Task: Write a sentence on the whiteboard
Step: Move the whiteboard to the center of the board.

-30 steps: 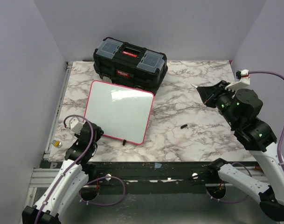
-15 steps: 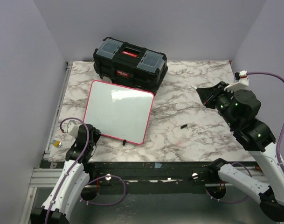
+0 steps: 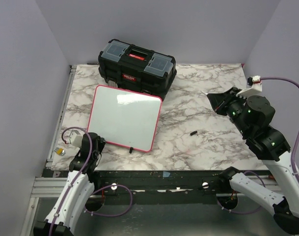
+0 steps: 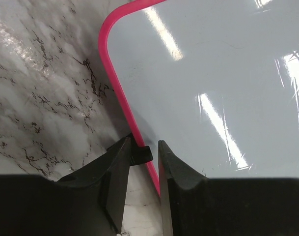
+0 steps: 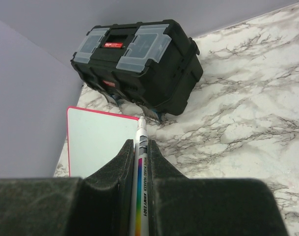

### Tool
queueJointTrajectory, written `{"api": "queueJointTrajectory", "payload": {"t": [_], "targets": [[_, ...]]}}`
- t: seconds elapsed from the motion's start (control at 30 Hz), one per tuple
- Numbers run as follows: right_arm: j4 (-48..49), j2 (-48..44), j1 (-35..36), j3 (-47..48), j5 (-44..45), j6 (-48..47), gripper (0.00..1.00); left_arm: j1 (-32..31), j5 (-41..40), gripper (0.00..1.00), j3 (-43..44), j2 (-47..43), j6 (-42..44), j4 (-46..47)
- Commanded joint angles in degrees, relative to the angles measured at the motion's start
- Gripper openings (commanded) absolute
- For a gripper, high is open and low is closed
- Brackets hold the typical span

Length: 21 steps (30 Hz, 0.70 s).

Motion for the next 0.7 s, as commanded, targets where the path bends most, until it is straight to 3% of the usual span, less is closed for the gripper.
{"api": "queueJointTrajectory", "payload": {"t": [0.0, 0.33, 0.67], "targets": [[0.28, -1.07, -0.05, -0.59, 0.71, 0.43, 0.01, 0.2, 1.36, 0.29, -1.36, -2.87, -1.9, -3.04], [-0.25, -1.98, -0.05, -0.95, 1.07, 0.41, 0.01, 0.2, 3.72, 0.29, -2.78, -2.04, -3.6, -2.84], [-0.96, -2.77, -0.05, -0.68, 1.87, 0.13, 0.01, -0.27, 8.13, 0.2, -5.51, -4.03, -4.92, -1.19]]}}
